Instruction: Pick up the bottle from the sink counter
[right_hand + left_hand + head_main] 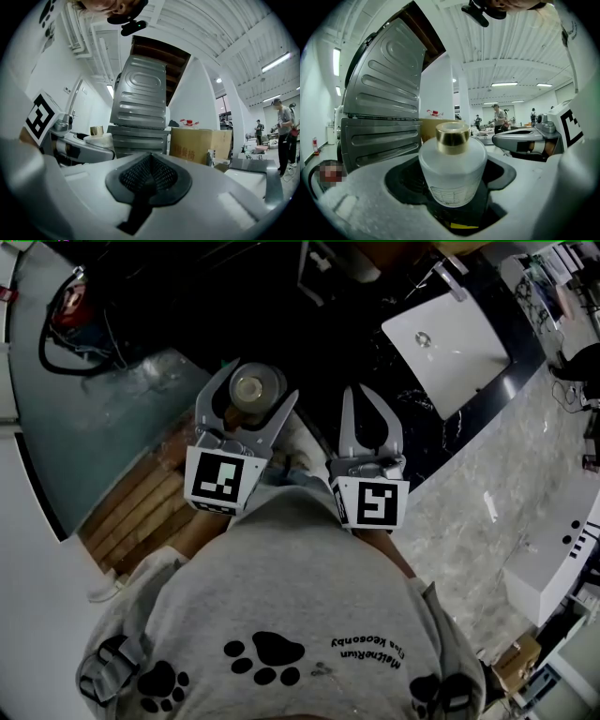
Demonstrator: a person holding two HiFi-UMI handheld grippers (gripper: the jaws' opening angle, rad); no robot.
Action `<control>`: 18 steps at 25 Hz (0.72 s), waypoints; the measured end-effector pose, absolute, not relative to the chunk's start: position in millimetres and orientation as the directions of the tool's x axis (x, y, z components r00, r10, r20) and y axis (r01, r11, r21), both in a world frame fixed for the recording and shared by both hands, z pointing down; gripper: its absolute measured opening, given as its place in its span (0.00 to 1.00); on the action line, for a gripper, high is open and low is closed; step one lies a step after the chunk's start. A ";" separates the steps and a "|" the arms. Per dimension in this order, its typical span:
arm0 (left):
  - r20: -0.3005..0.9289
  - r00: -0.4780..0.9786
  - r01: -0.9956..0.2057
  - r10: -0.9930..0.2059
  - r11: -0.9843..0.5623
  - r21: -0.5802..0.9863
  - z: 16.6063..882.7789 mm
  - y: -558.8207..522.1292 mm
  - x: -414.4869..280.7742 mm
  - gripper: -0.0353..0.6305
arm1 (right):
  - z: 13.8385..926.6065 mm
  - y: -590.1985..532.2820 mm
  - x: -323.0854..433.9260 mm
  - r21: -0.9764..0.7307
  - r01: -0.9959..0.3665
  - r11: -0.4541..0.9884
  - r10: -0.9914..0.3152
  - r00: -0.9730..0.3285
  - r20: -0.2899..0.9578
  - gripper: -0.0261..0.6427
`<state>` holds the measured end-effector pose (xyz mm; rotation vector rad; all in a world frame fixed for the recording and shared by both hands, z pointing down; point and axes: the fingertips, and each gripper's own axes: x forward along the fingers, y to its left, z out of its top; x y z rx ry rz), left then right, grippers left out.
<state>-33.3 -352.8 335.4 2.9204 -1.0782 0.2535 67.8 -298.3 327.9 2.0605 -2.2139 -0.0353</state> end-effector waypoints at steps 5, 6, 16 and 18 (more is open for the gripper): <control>0.172 0.756 -0.635 -0.631 -0.771 -0.037 338.3 -343.3 -33.1 0.56 | 321.4 -294.3 49.4 0.100 -0.988 0.119 -0.992 -0.115 0.046 0.04; 0.173 0.757 -0.634 -0.630 -0.772 -0.035 338.6 -342.0 -32.9 0.56 | 323.0 -292.7 48.6 0.101 -0.987 0.122 -0.992 -0.117 0.049 0.04; 0.165 0.762 -0.631 -0.627 -0.775 -0.030 339.6 -338.9 -32.2 0.56 | 325.8 -289.8 46.8 0.081 -0.990 0.116 -0.992 -0.113 0.048 0.04; 0.169 0.762 -0.630 -0.625 -0.776 -0.030 342.5 -338.5 -31.2 0.56 | 324.5 -291.0 44.3 0.062 -0.991 0.119 -0.992 -0.117 0.044 0.04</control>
